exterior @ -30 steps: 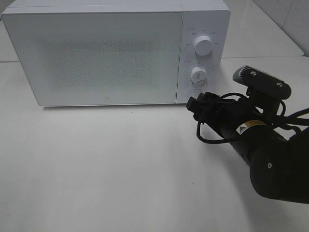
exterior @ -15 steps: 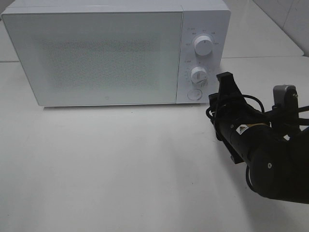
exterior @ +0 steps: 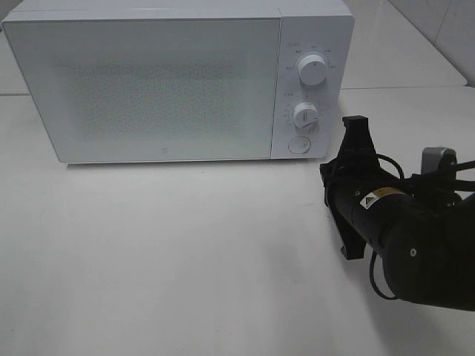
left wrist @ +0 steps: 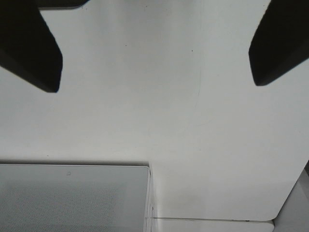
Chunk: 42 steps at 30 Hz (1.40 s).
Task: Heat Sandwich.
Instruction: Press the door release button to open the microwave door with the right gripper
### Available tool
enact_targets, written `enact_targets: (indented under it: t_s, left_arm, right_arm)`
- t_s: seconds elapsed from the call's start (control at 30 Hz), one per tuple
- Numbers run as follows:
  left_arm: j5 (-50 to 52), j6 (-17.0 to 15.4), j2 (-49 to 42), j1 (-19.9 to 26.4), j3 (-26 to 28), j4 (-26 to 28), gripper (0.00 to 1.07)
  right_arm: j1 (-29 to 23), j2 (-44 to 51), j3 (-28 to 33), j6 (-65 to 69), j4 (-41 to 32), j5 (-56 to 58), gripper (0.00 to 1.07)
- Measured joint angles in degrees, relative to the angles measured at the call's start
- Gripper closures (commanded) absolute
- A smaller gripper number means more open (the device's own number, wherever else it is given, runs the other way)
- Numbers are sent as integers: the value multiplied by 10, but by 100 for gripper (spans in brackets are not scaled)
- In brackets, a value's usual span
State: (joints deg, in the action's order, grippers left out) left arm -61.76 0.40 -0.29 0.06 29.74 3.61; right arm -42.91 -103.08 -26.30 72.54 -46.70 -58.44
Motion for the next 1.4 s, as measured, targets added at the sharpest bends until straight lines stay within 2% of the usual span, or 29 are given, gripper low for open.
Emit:
enact_targets:
  t_s: [0.3, 0.77, 1.13, 1.4]
  left_arm:
    - [0, 0, 0, 0, 0, 0, 9]
    - [0, 0, 0, 0, 0, 0, 9]
    - [0, 0, 0, 0, 0, 0, 9]
    - [0, 0, 0, 0, 0, 0, 9]
  right_arm:
    - [11, -33, -28, 6, 2, 7, 107]
    - [67, -104, -113, 17, 46, 21, 107]
    - [89, -154, -176, 25, 68, 45, 107]
    - [103, -165, -202, 26, 73, 56, 107]
